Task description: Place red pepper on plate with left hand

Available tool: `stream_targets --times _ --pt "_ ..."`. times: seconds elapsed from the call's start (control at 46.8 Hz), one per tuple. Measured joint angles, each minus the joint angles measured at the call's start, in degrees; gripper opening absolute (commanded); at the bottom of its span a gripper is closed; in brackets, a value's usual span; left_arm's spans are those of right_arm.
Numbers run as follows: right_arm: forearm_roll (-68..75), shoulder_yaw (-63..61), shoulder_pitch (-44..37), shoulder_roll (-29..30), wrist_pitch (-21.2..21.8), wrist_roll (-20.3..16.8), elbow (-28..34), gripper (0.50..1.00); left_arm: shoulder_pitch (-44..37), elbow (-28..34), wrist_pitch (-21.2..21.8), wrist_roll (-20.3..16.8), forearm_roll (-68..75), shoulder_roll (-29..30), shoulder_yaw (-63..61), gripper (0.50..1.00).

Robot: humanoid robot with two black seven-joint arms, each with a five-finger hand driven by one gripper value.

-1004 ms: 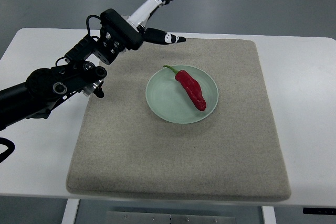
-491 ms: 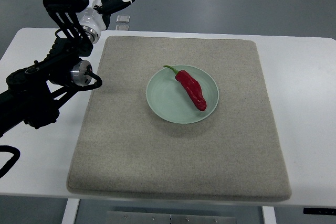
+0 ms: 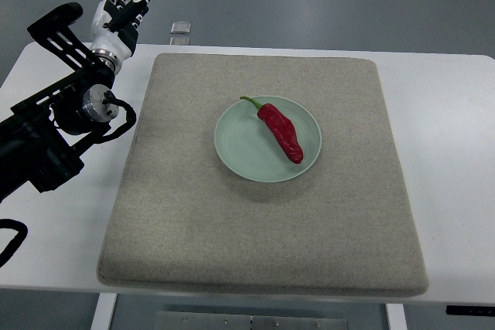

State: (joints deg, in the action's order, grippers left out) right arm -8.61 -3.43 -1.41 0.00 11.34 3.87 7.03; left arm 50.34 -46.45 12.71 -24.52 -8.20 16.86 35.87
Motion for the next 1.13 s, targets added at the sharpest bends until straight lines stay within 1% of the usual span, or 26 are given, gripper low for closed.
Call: stream_targets --times 0.256,1.132 --pt "0.00 0.00 0.00 0.00 0.00 0.00 0.02 0.932 -1.95 -0.04 -1.50 1.61 -0.08 0.11 5.03 0.992" --pt "0.00 -0.12 0.01 0.00 0.06 -0.26 0.09 0.932 -2.44 0.13 -2.78 1.57 -0.96 -0.17 5.71 0.992"
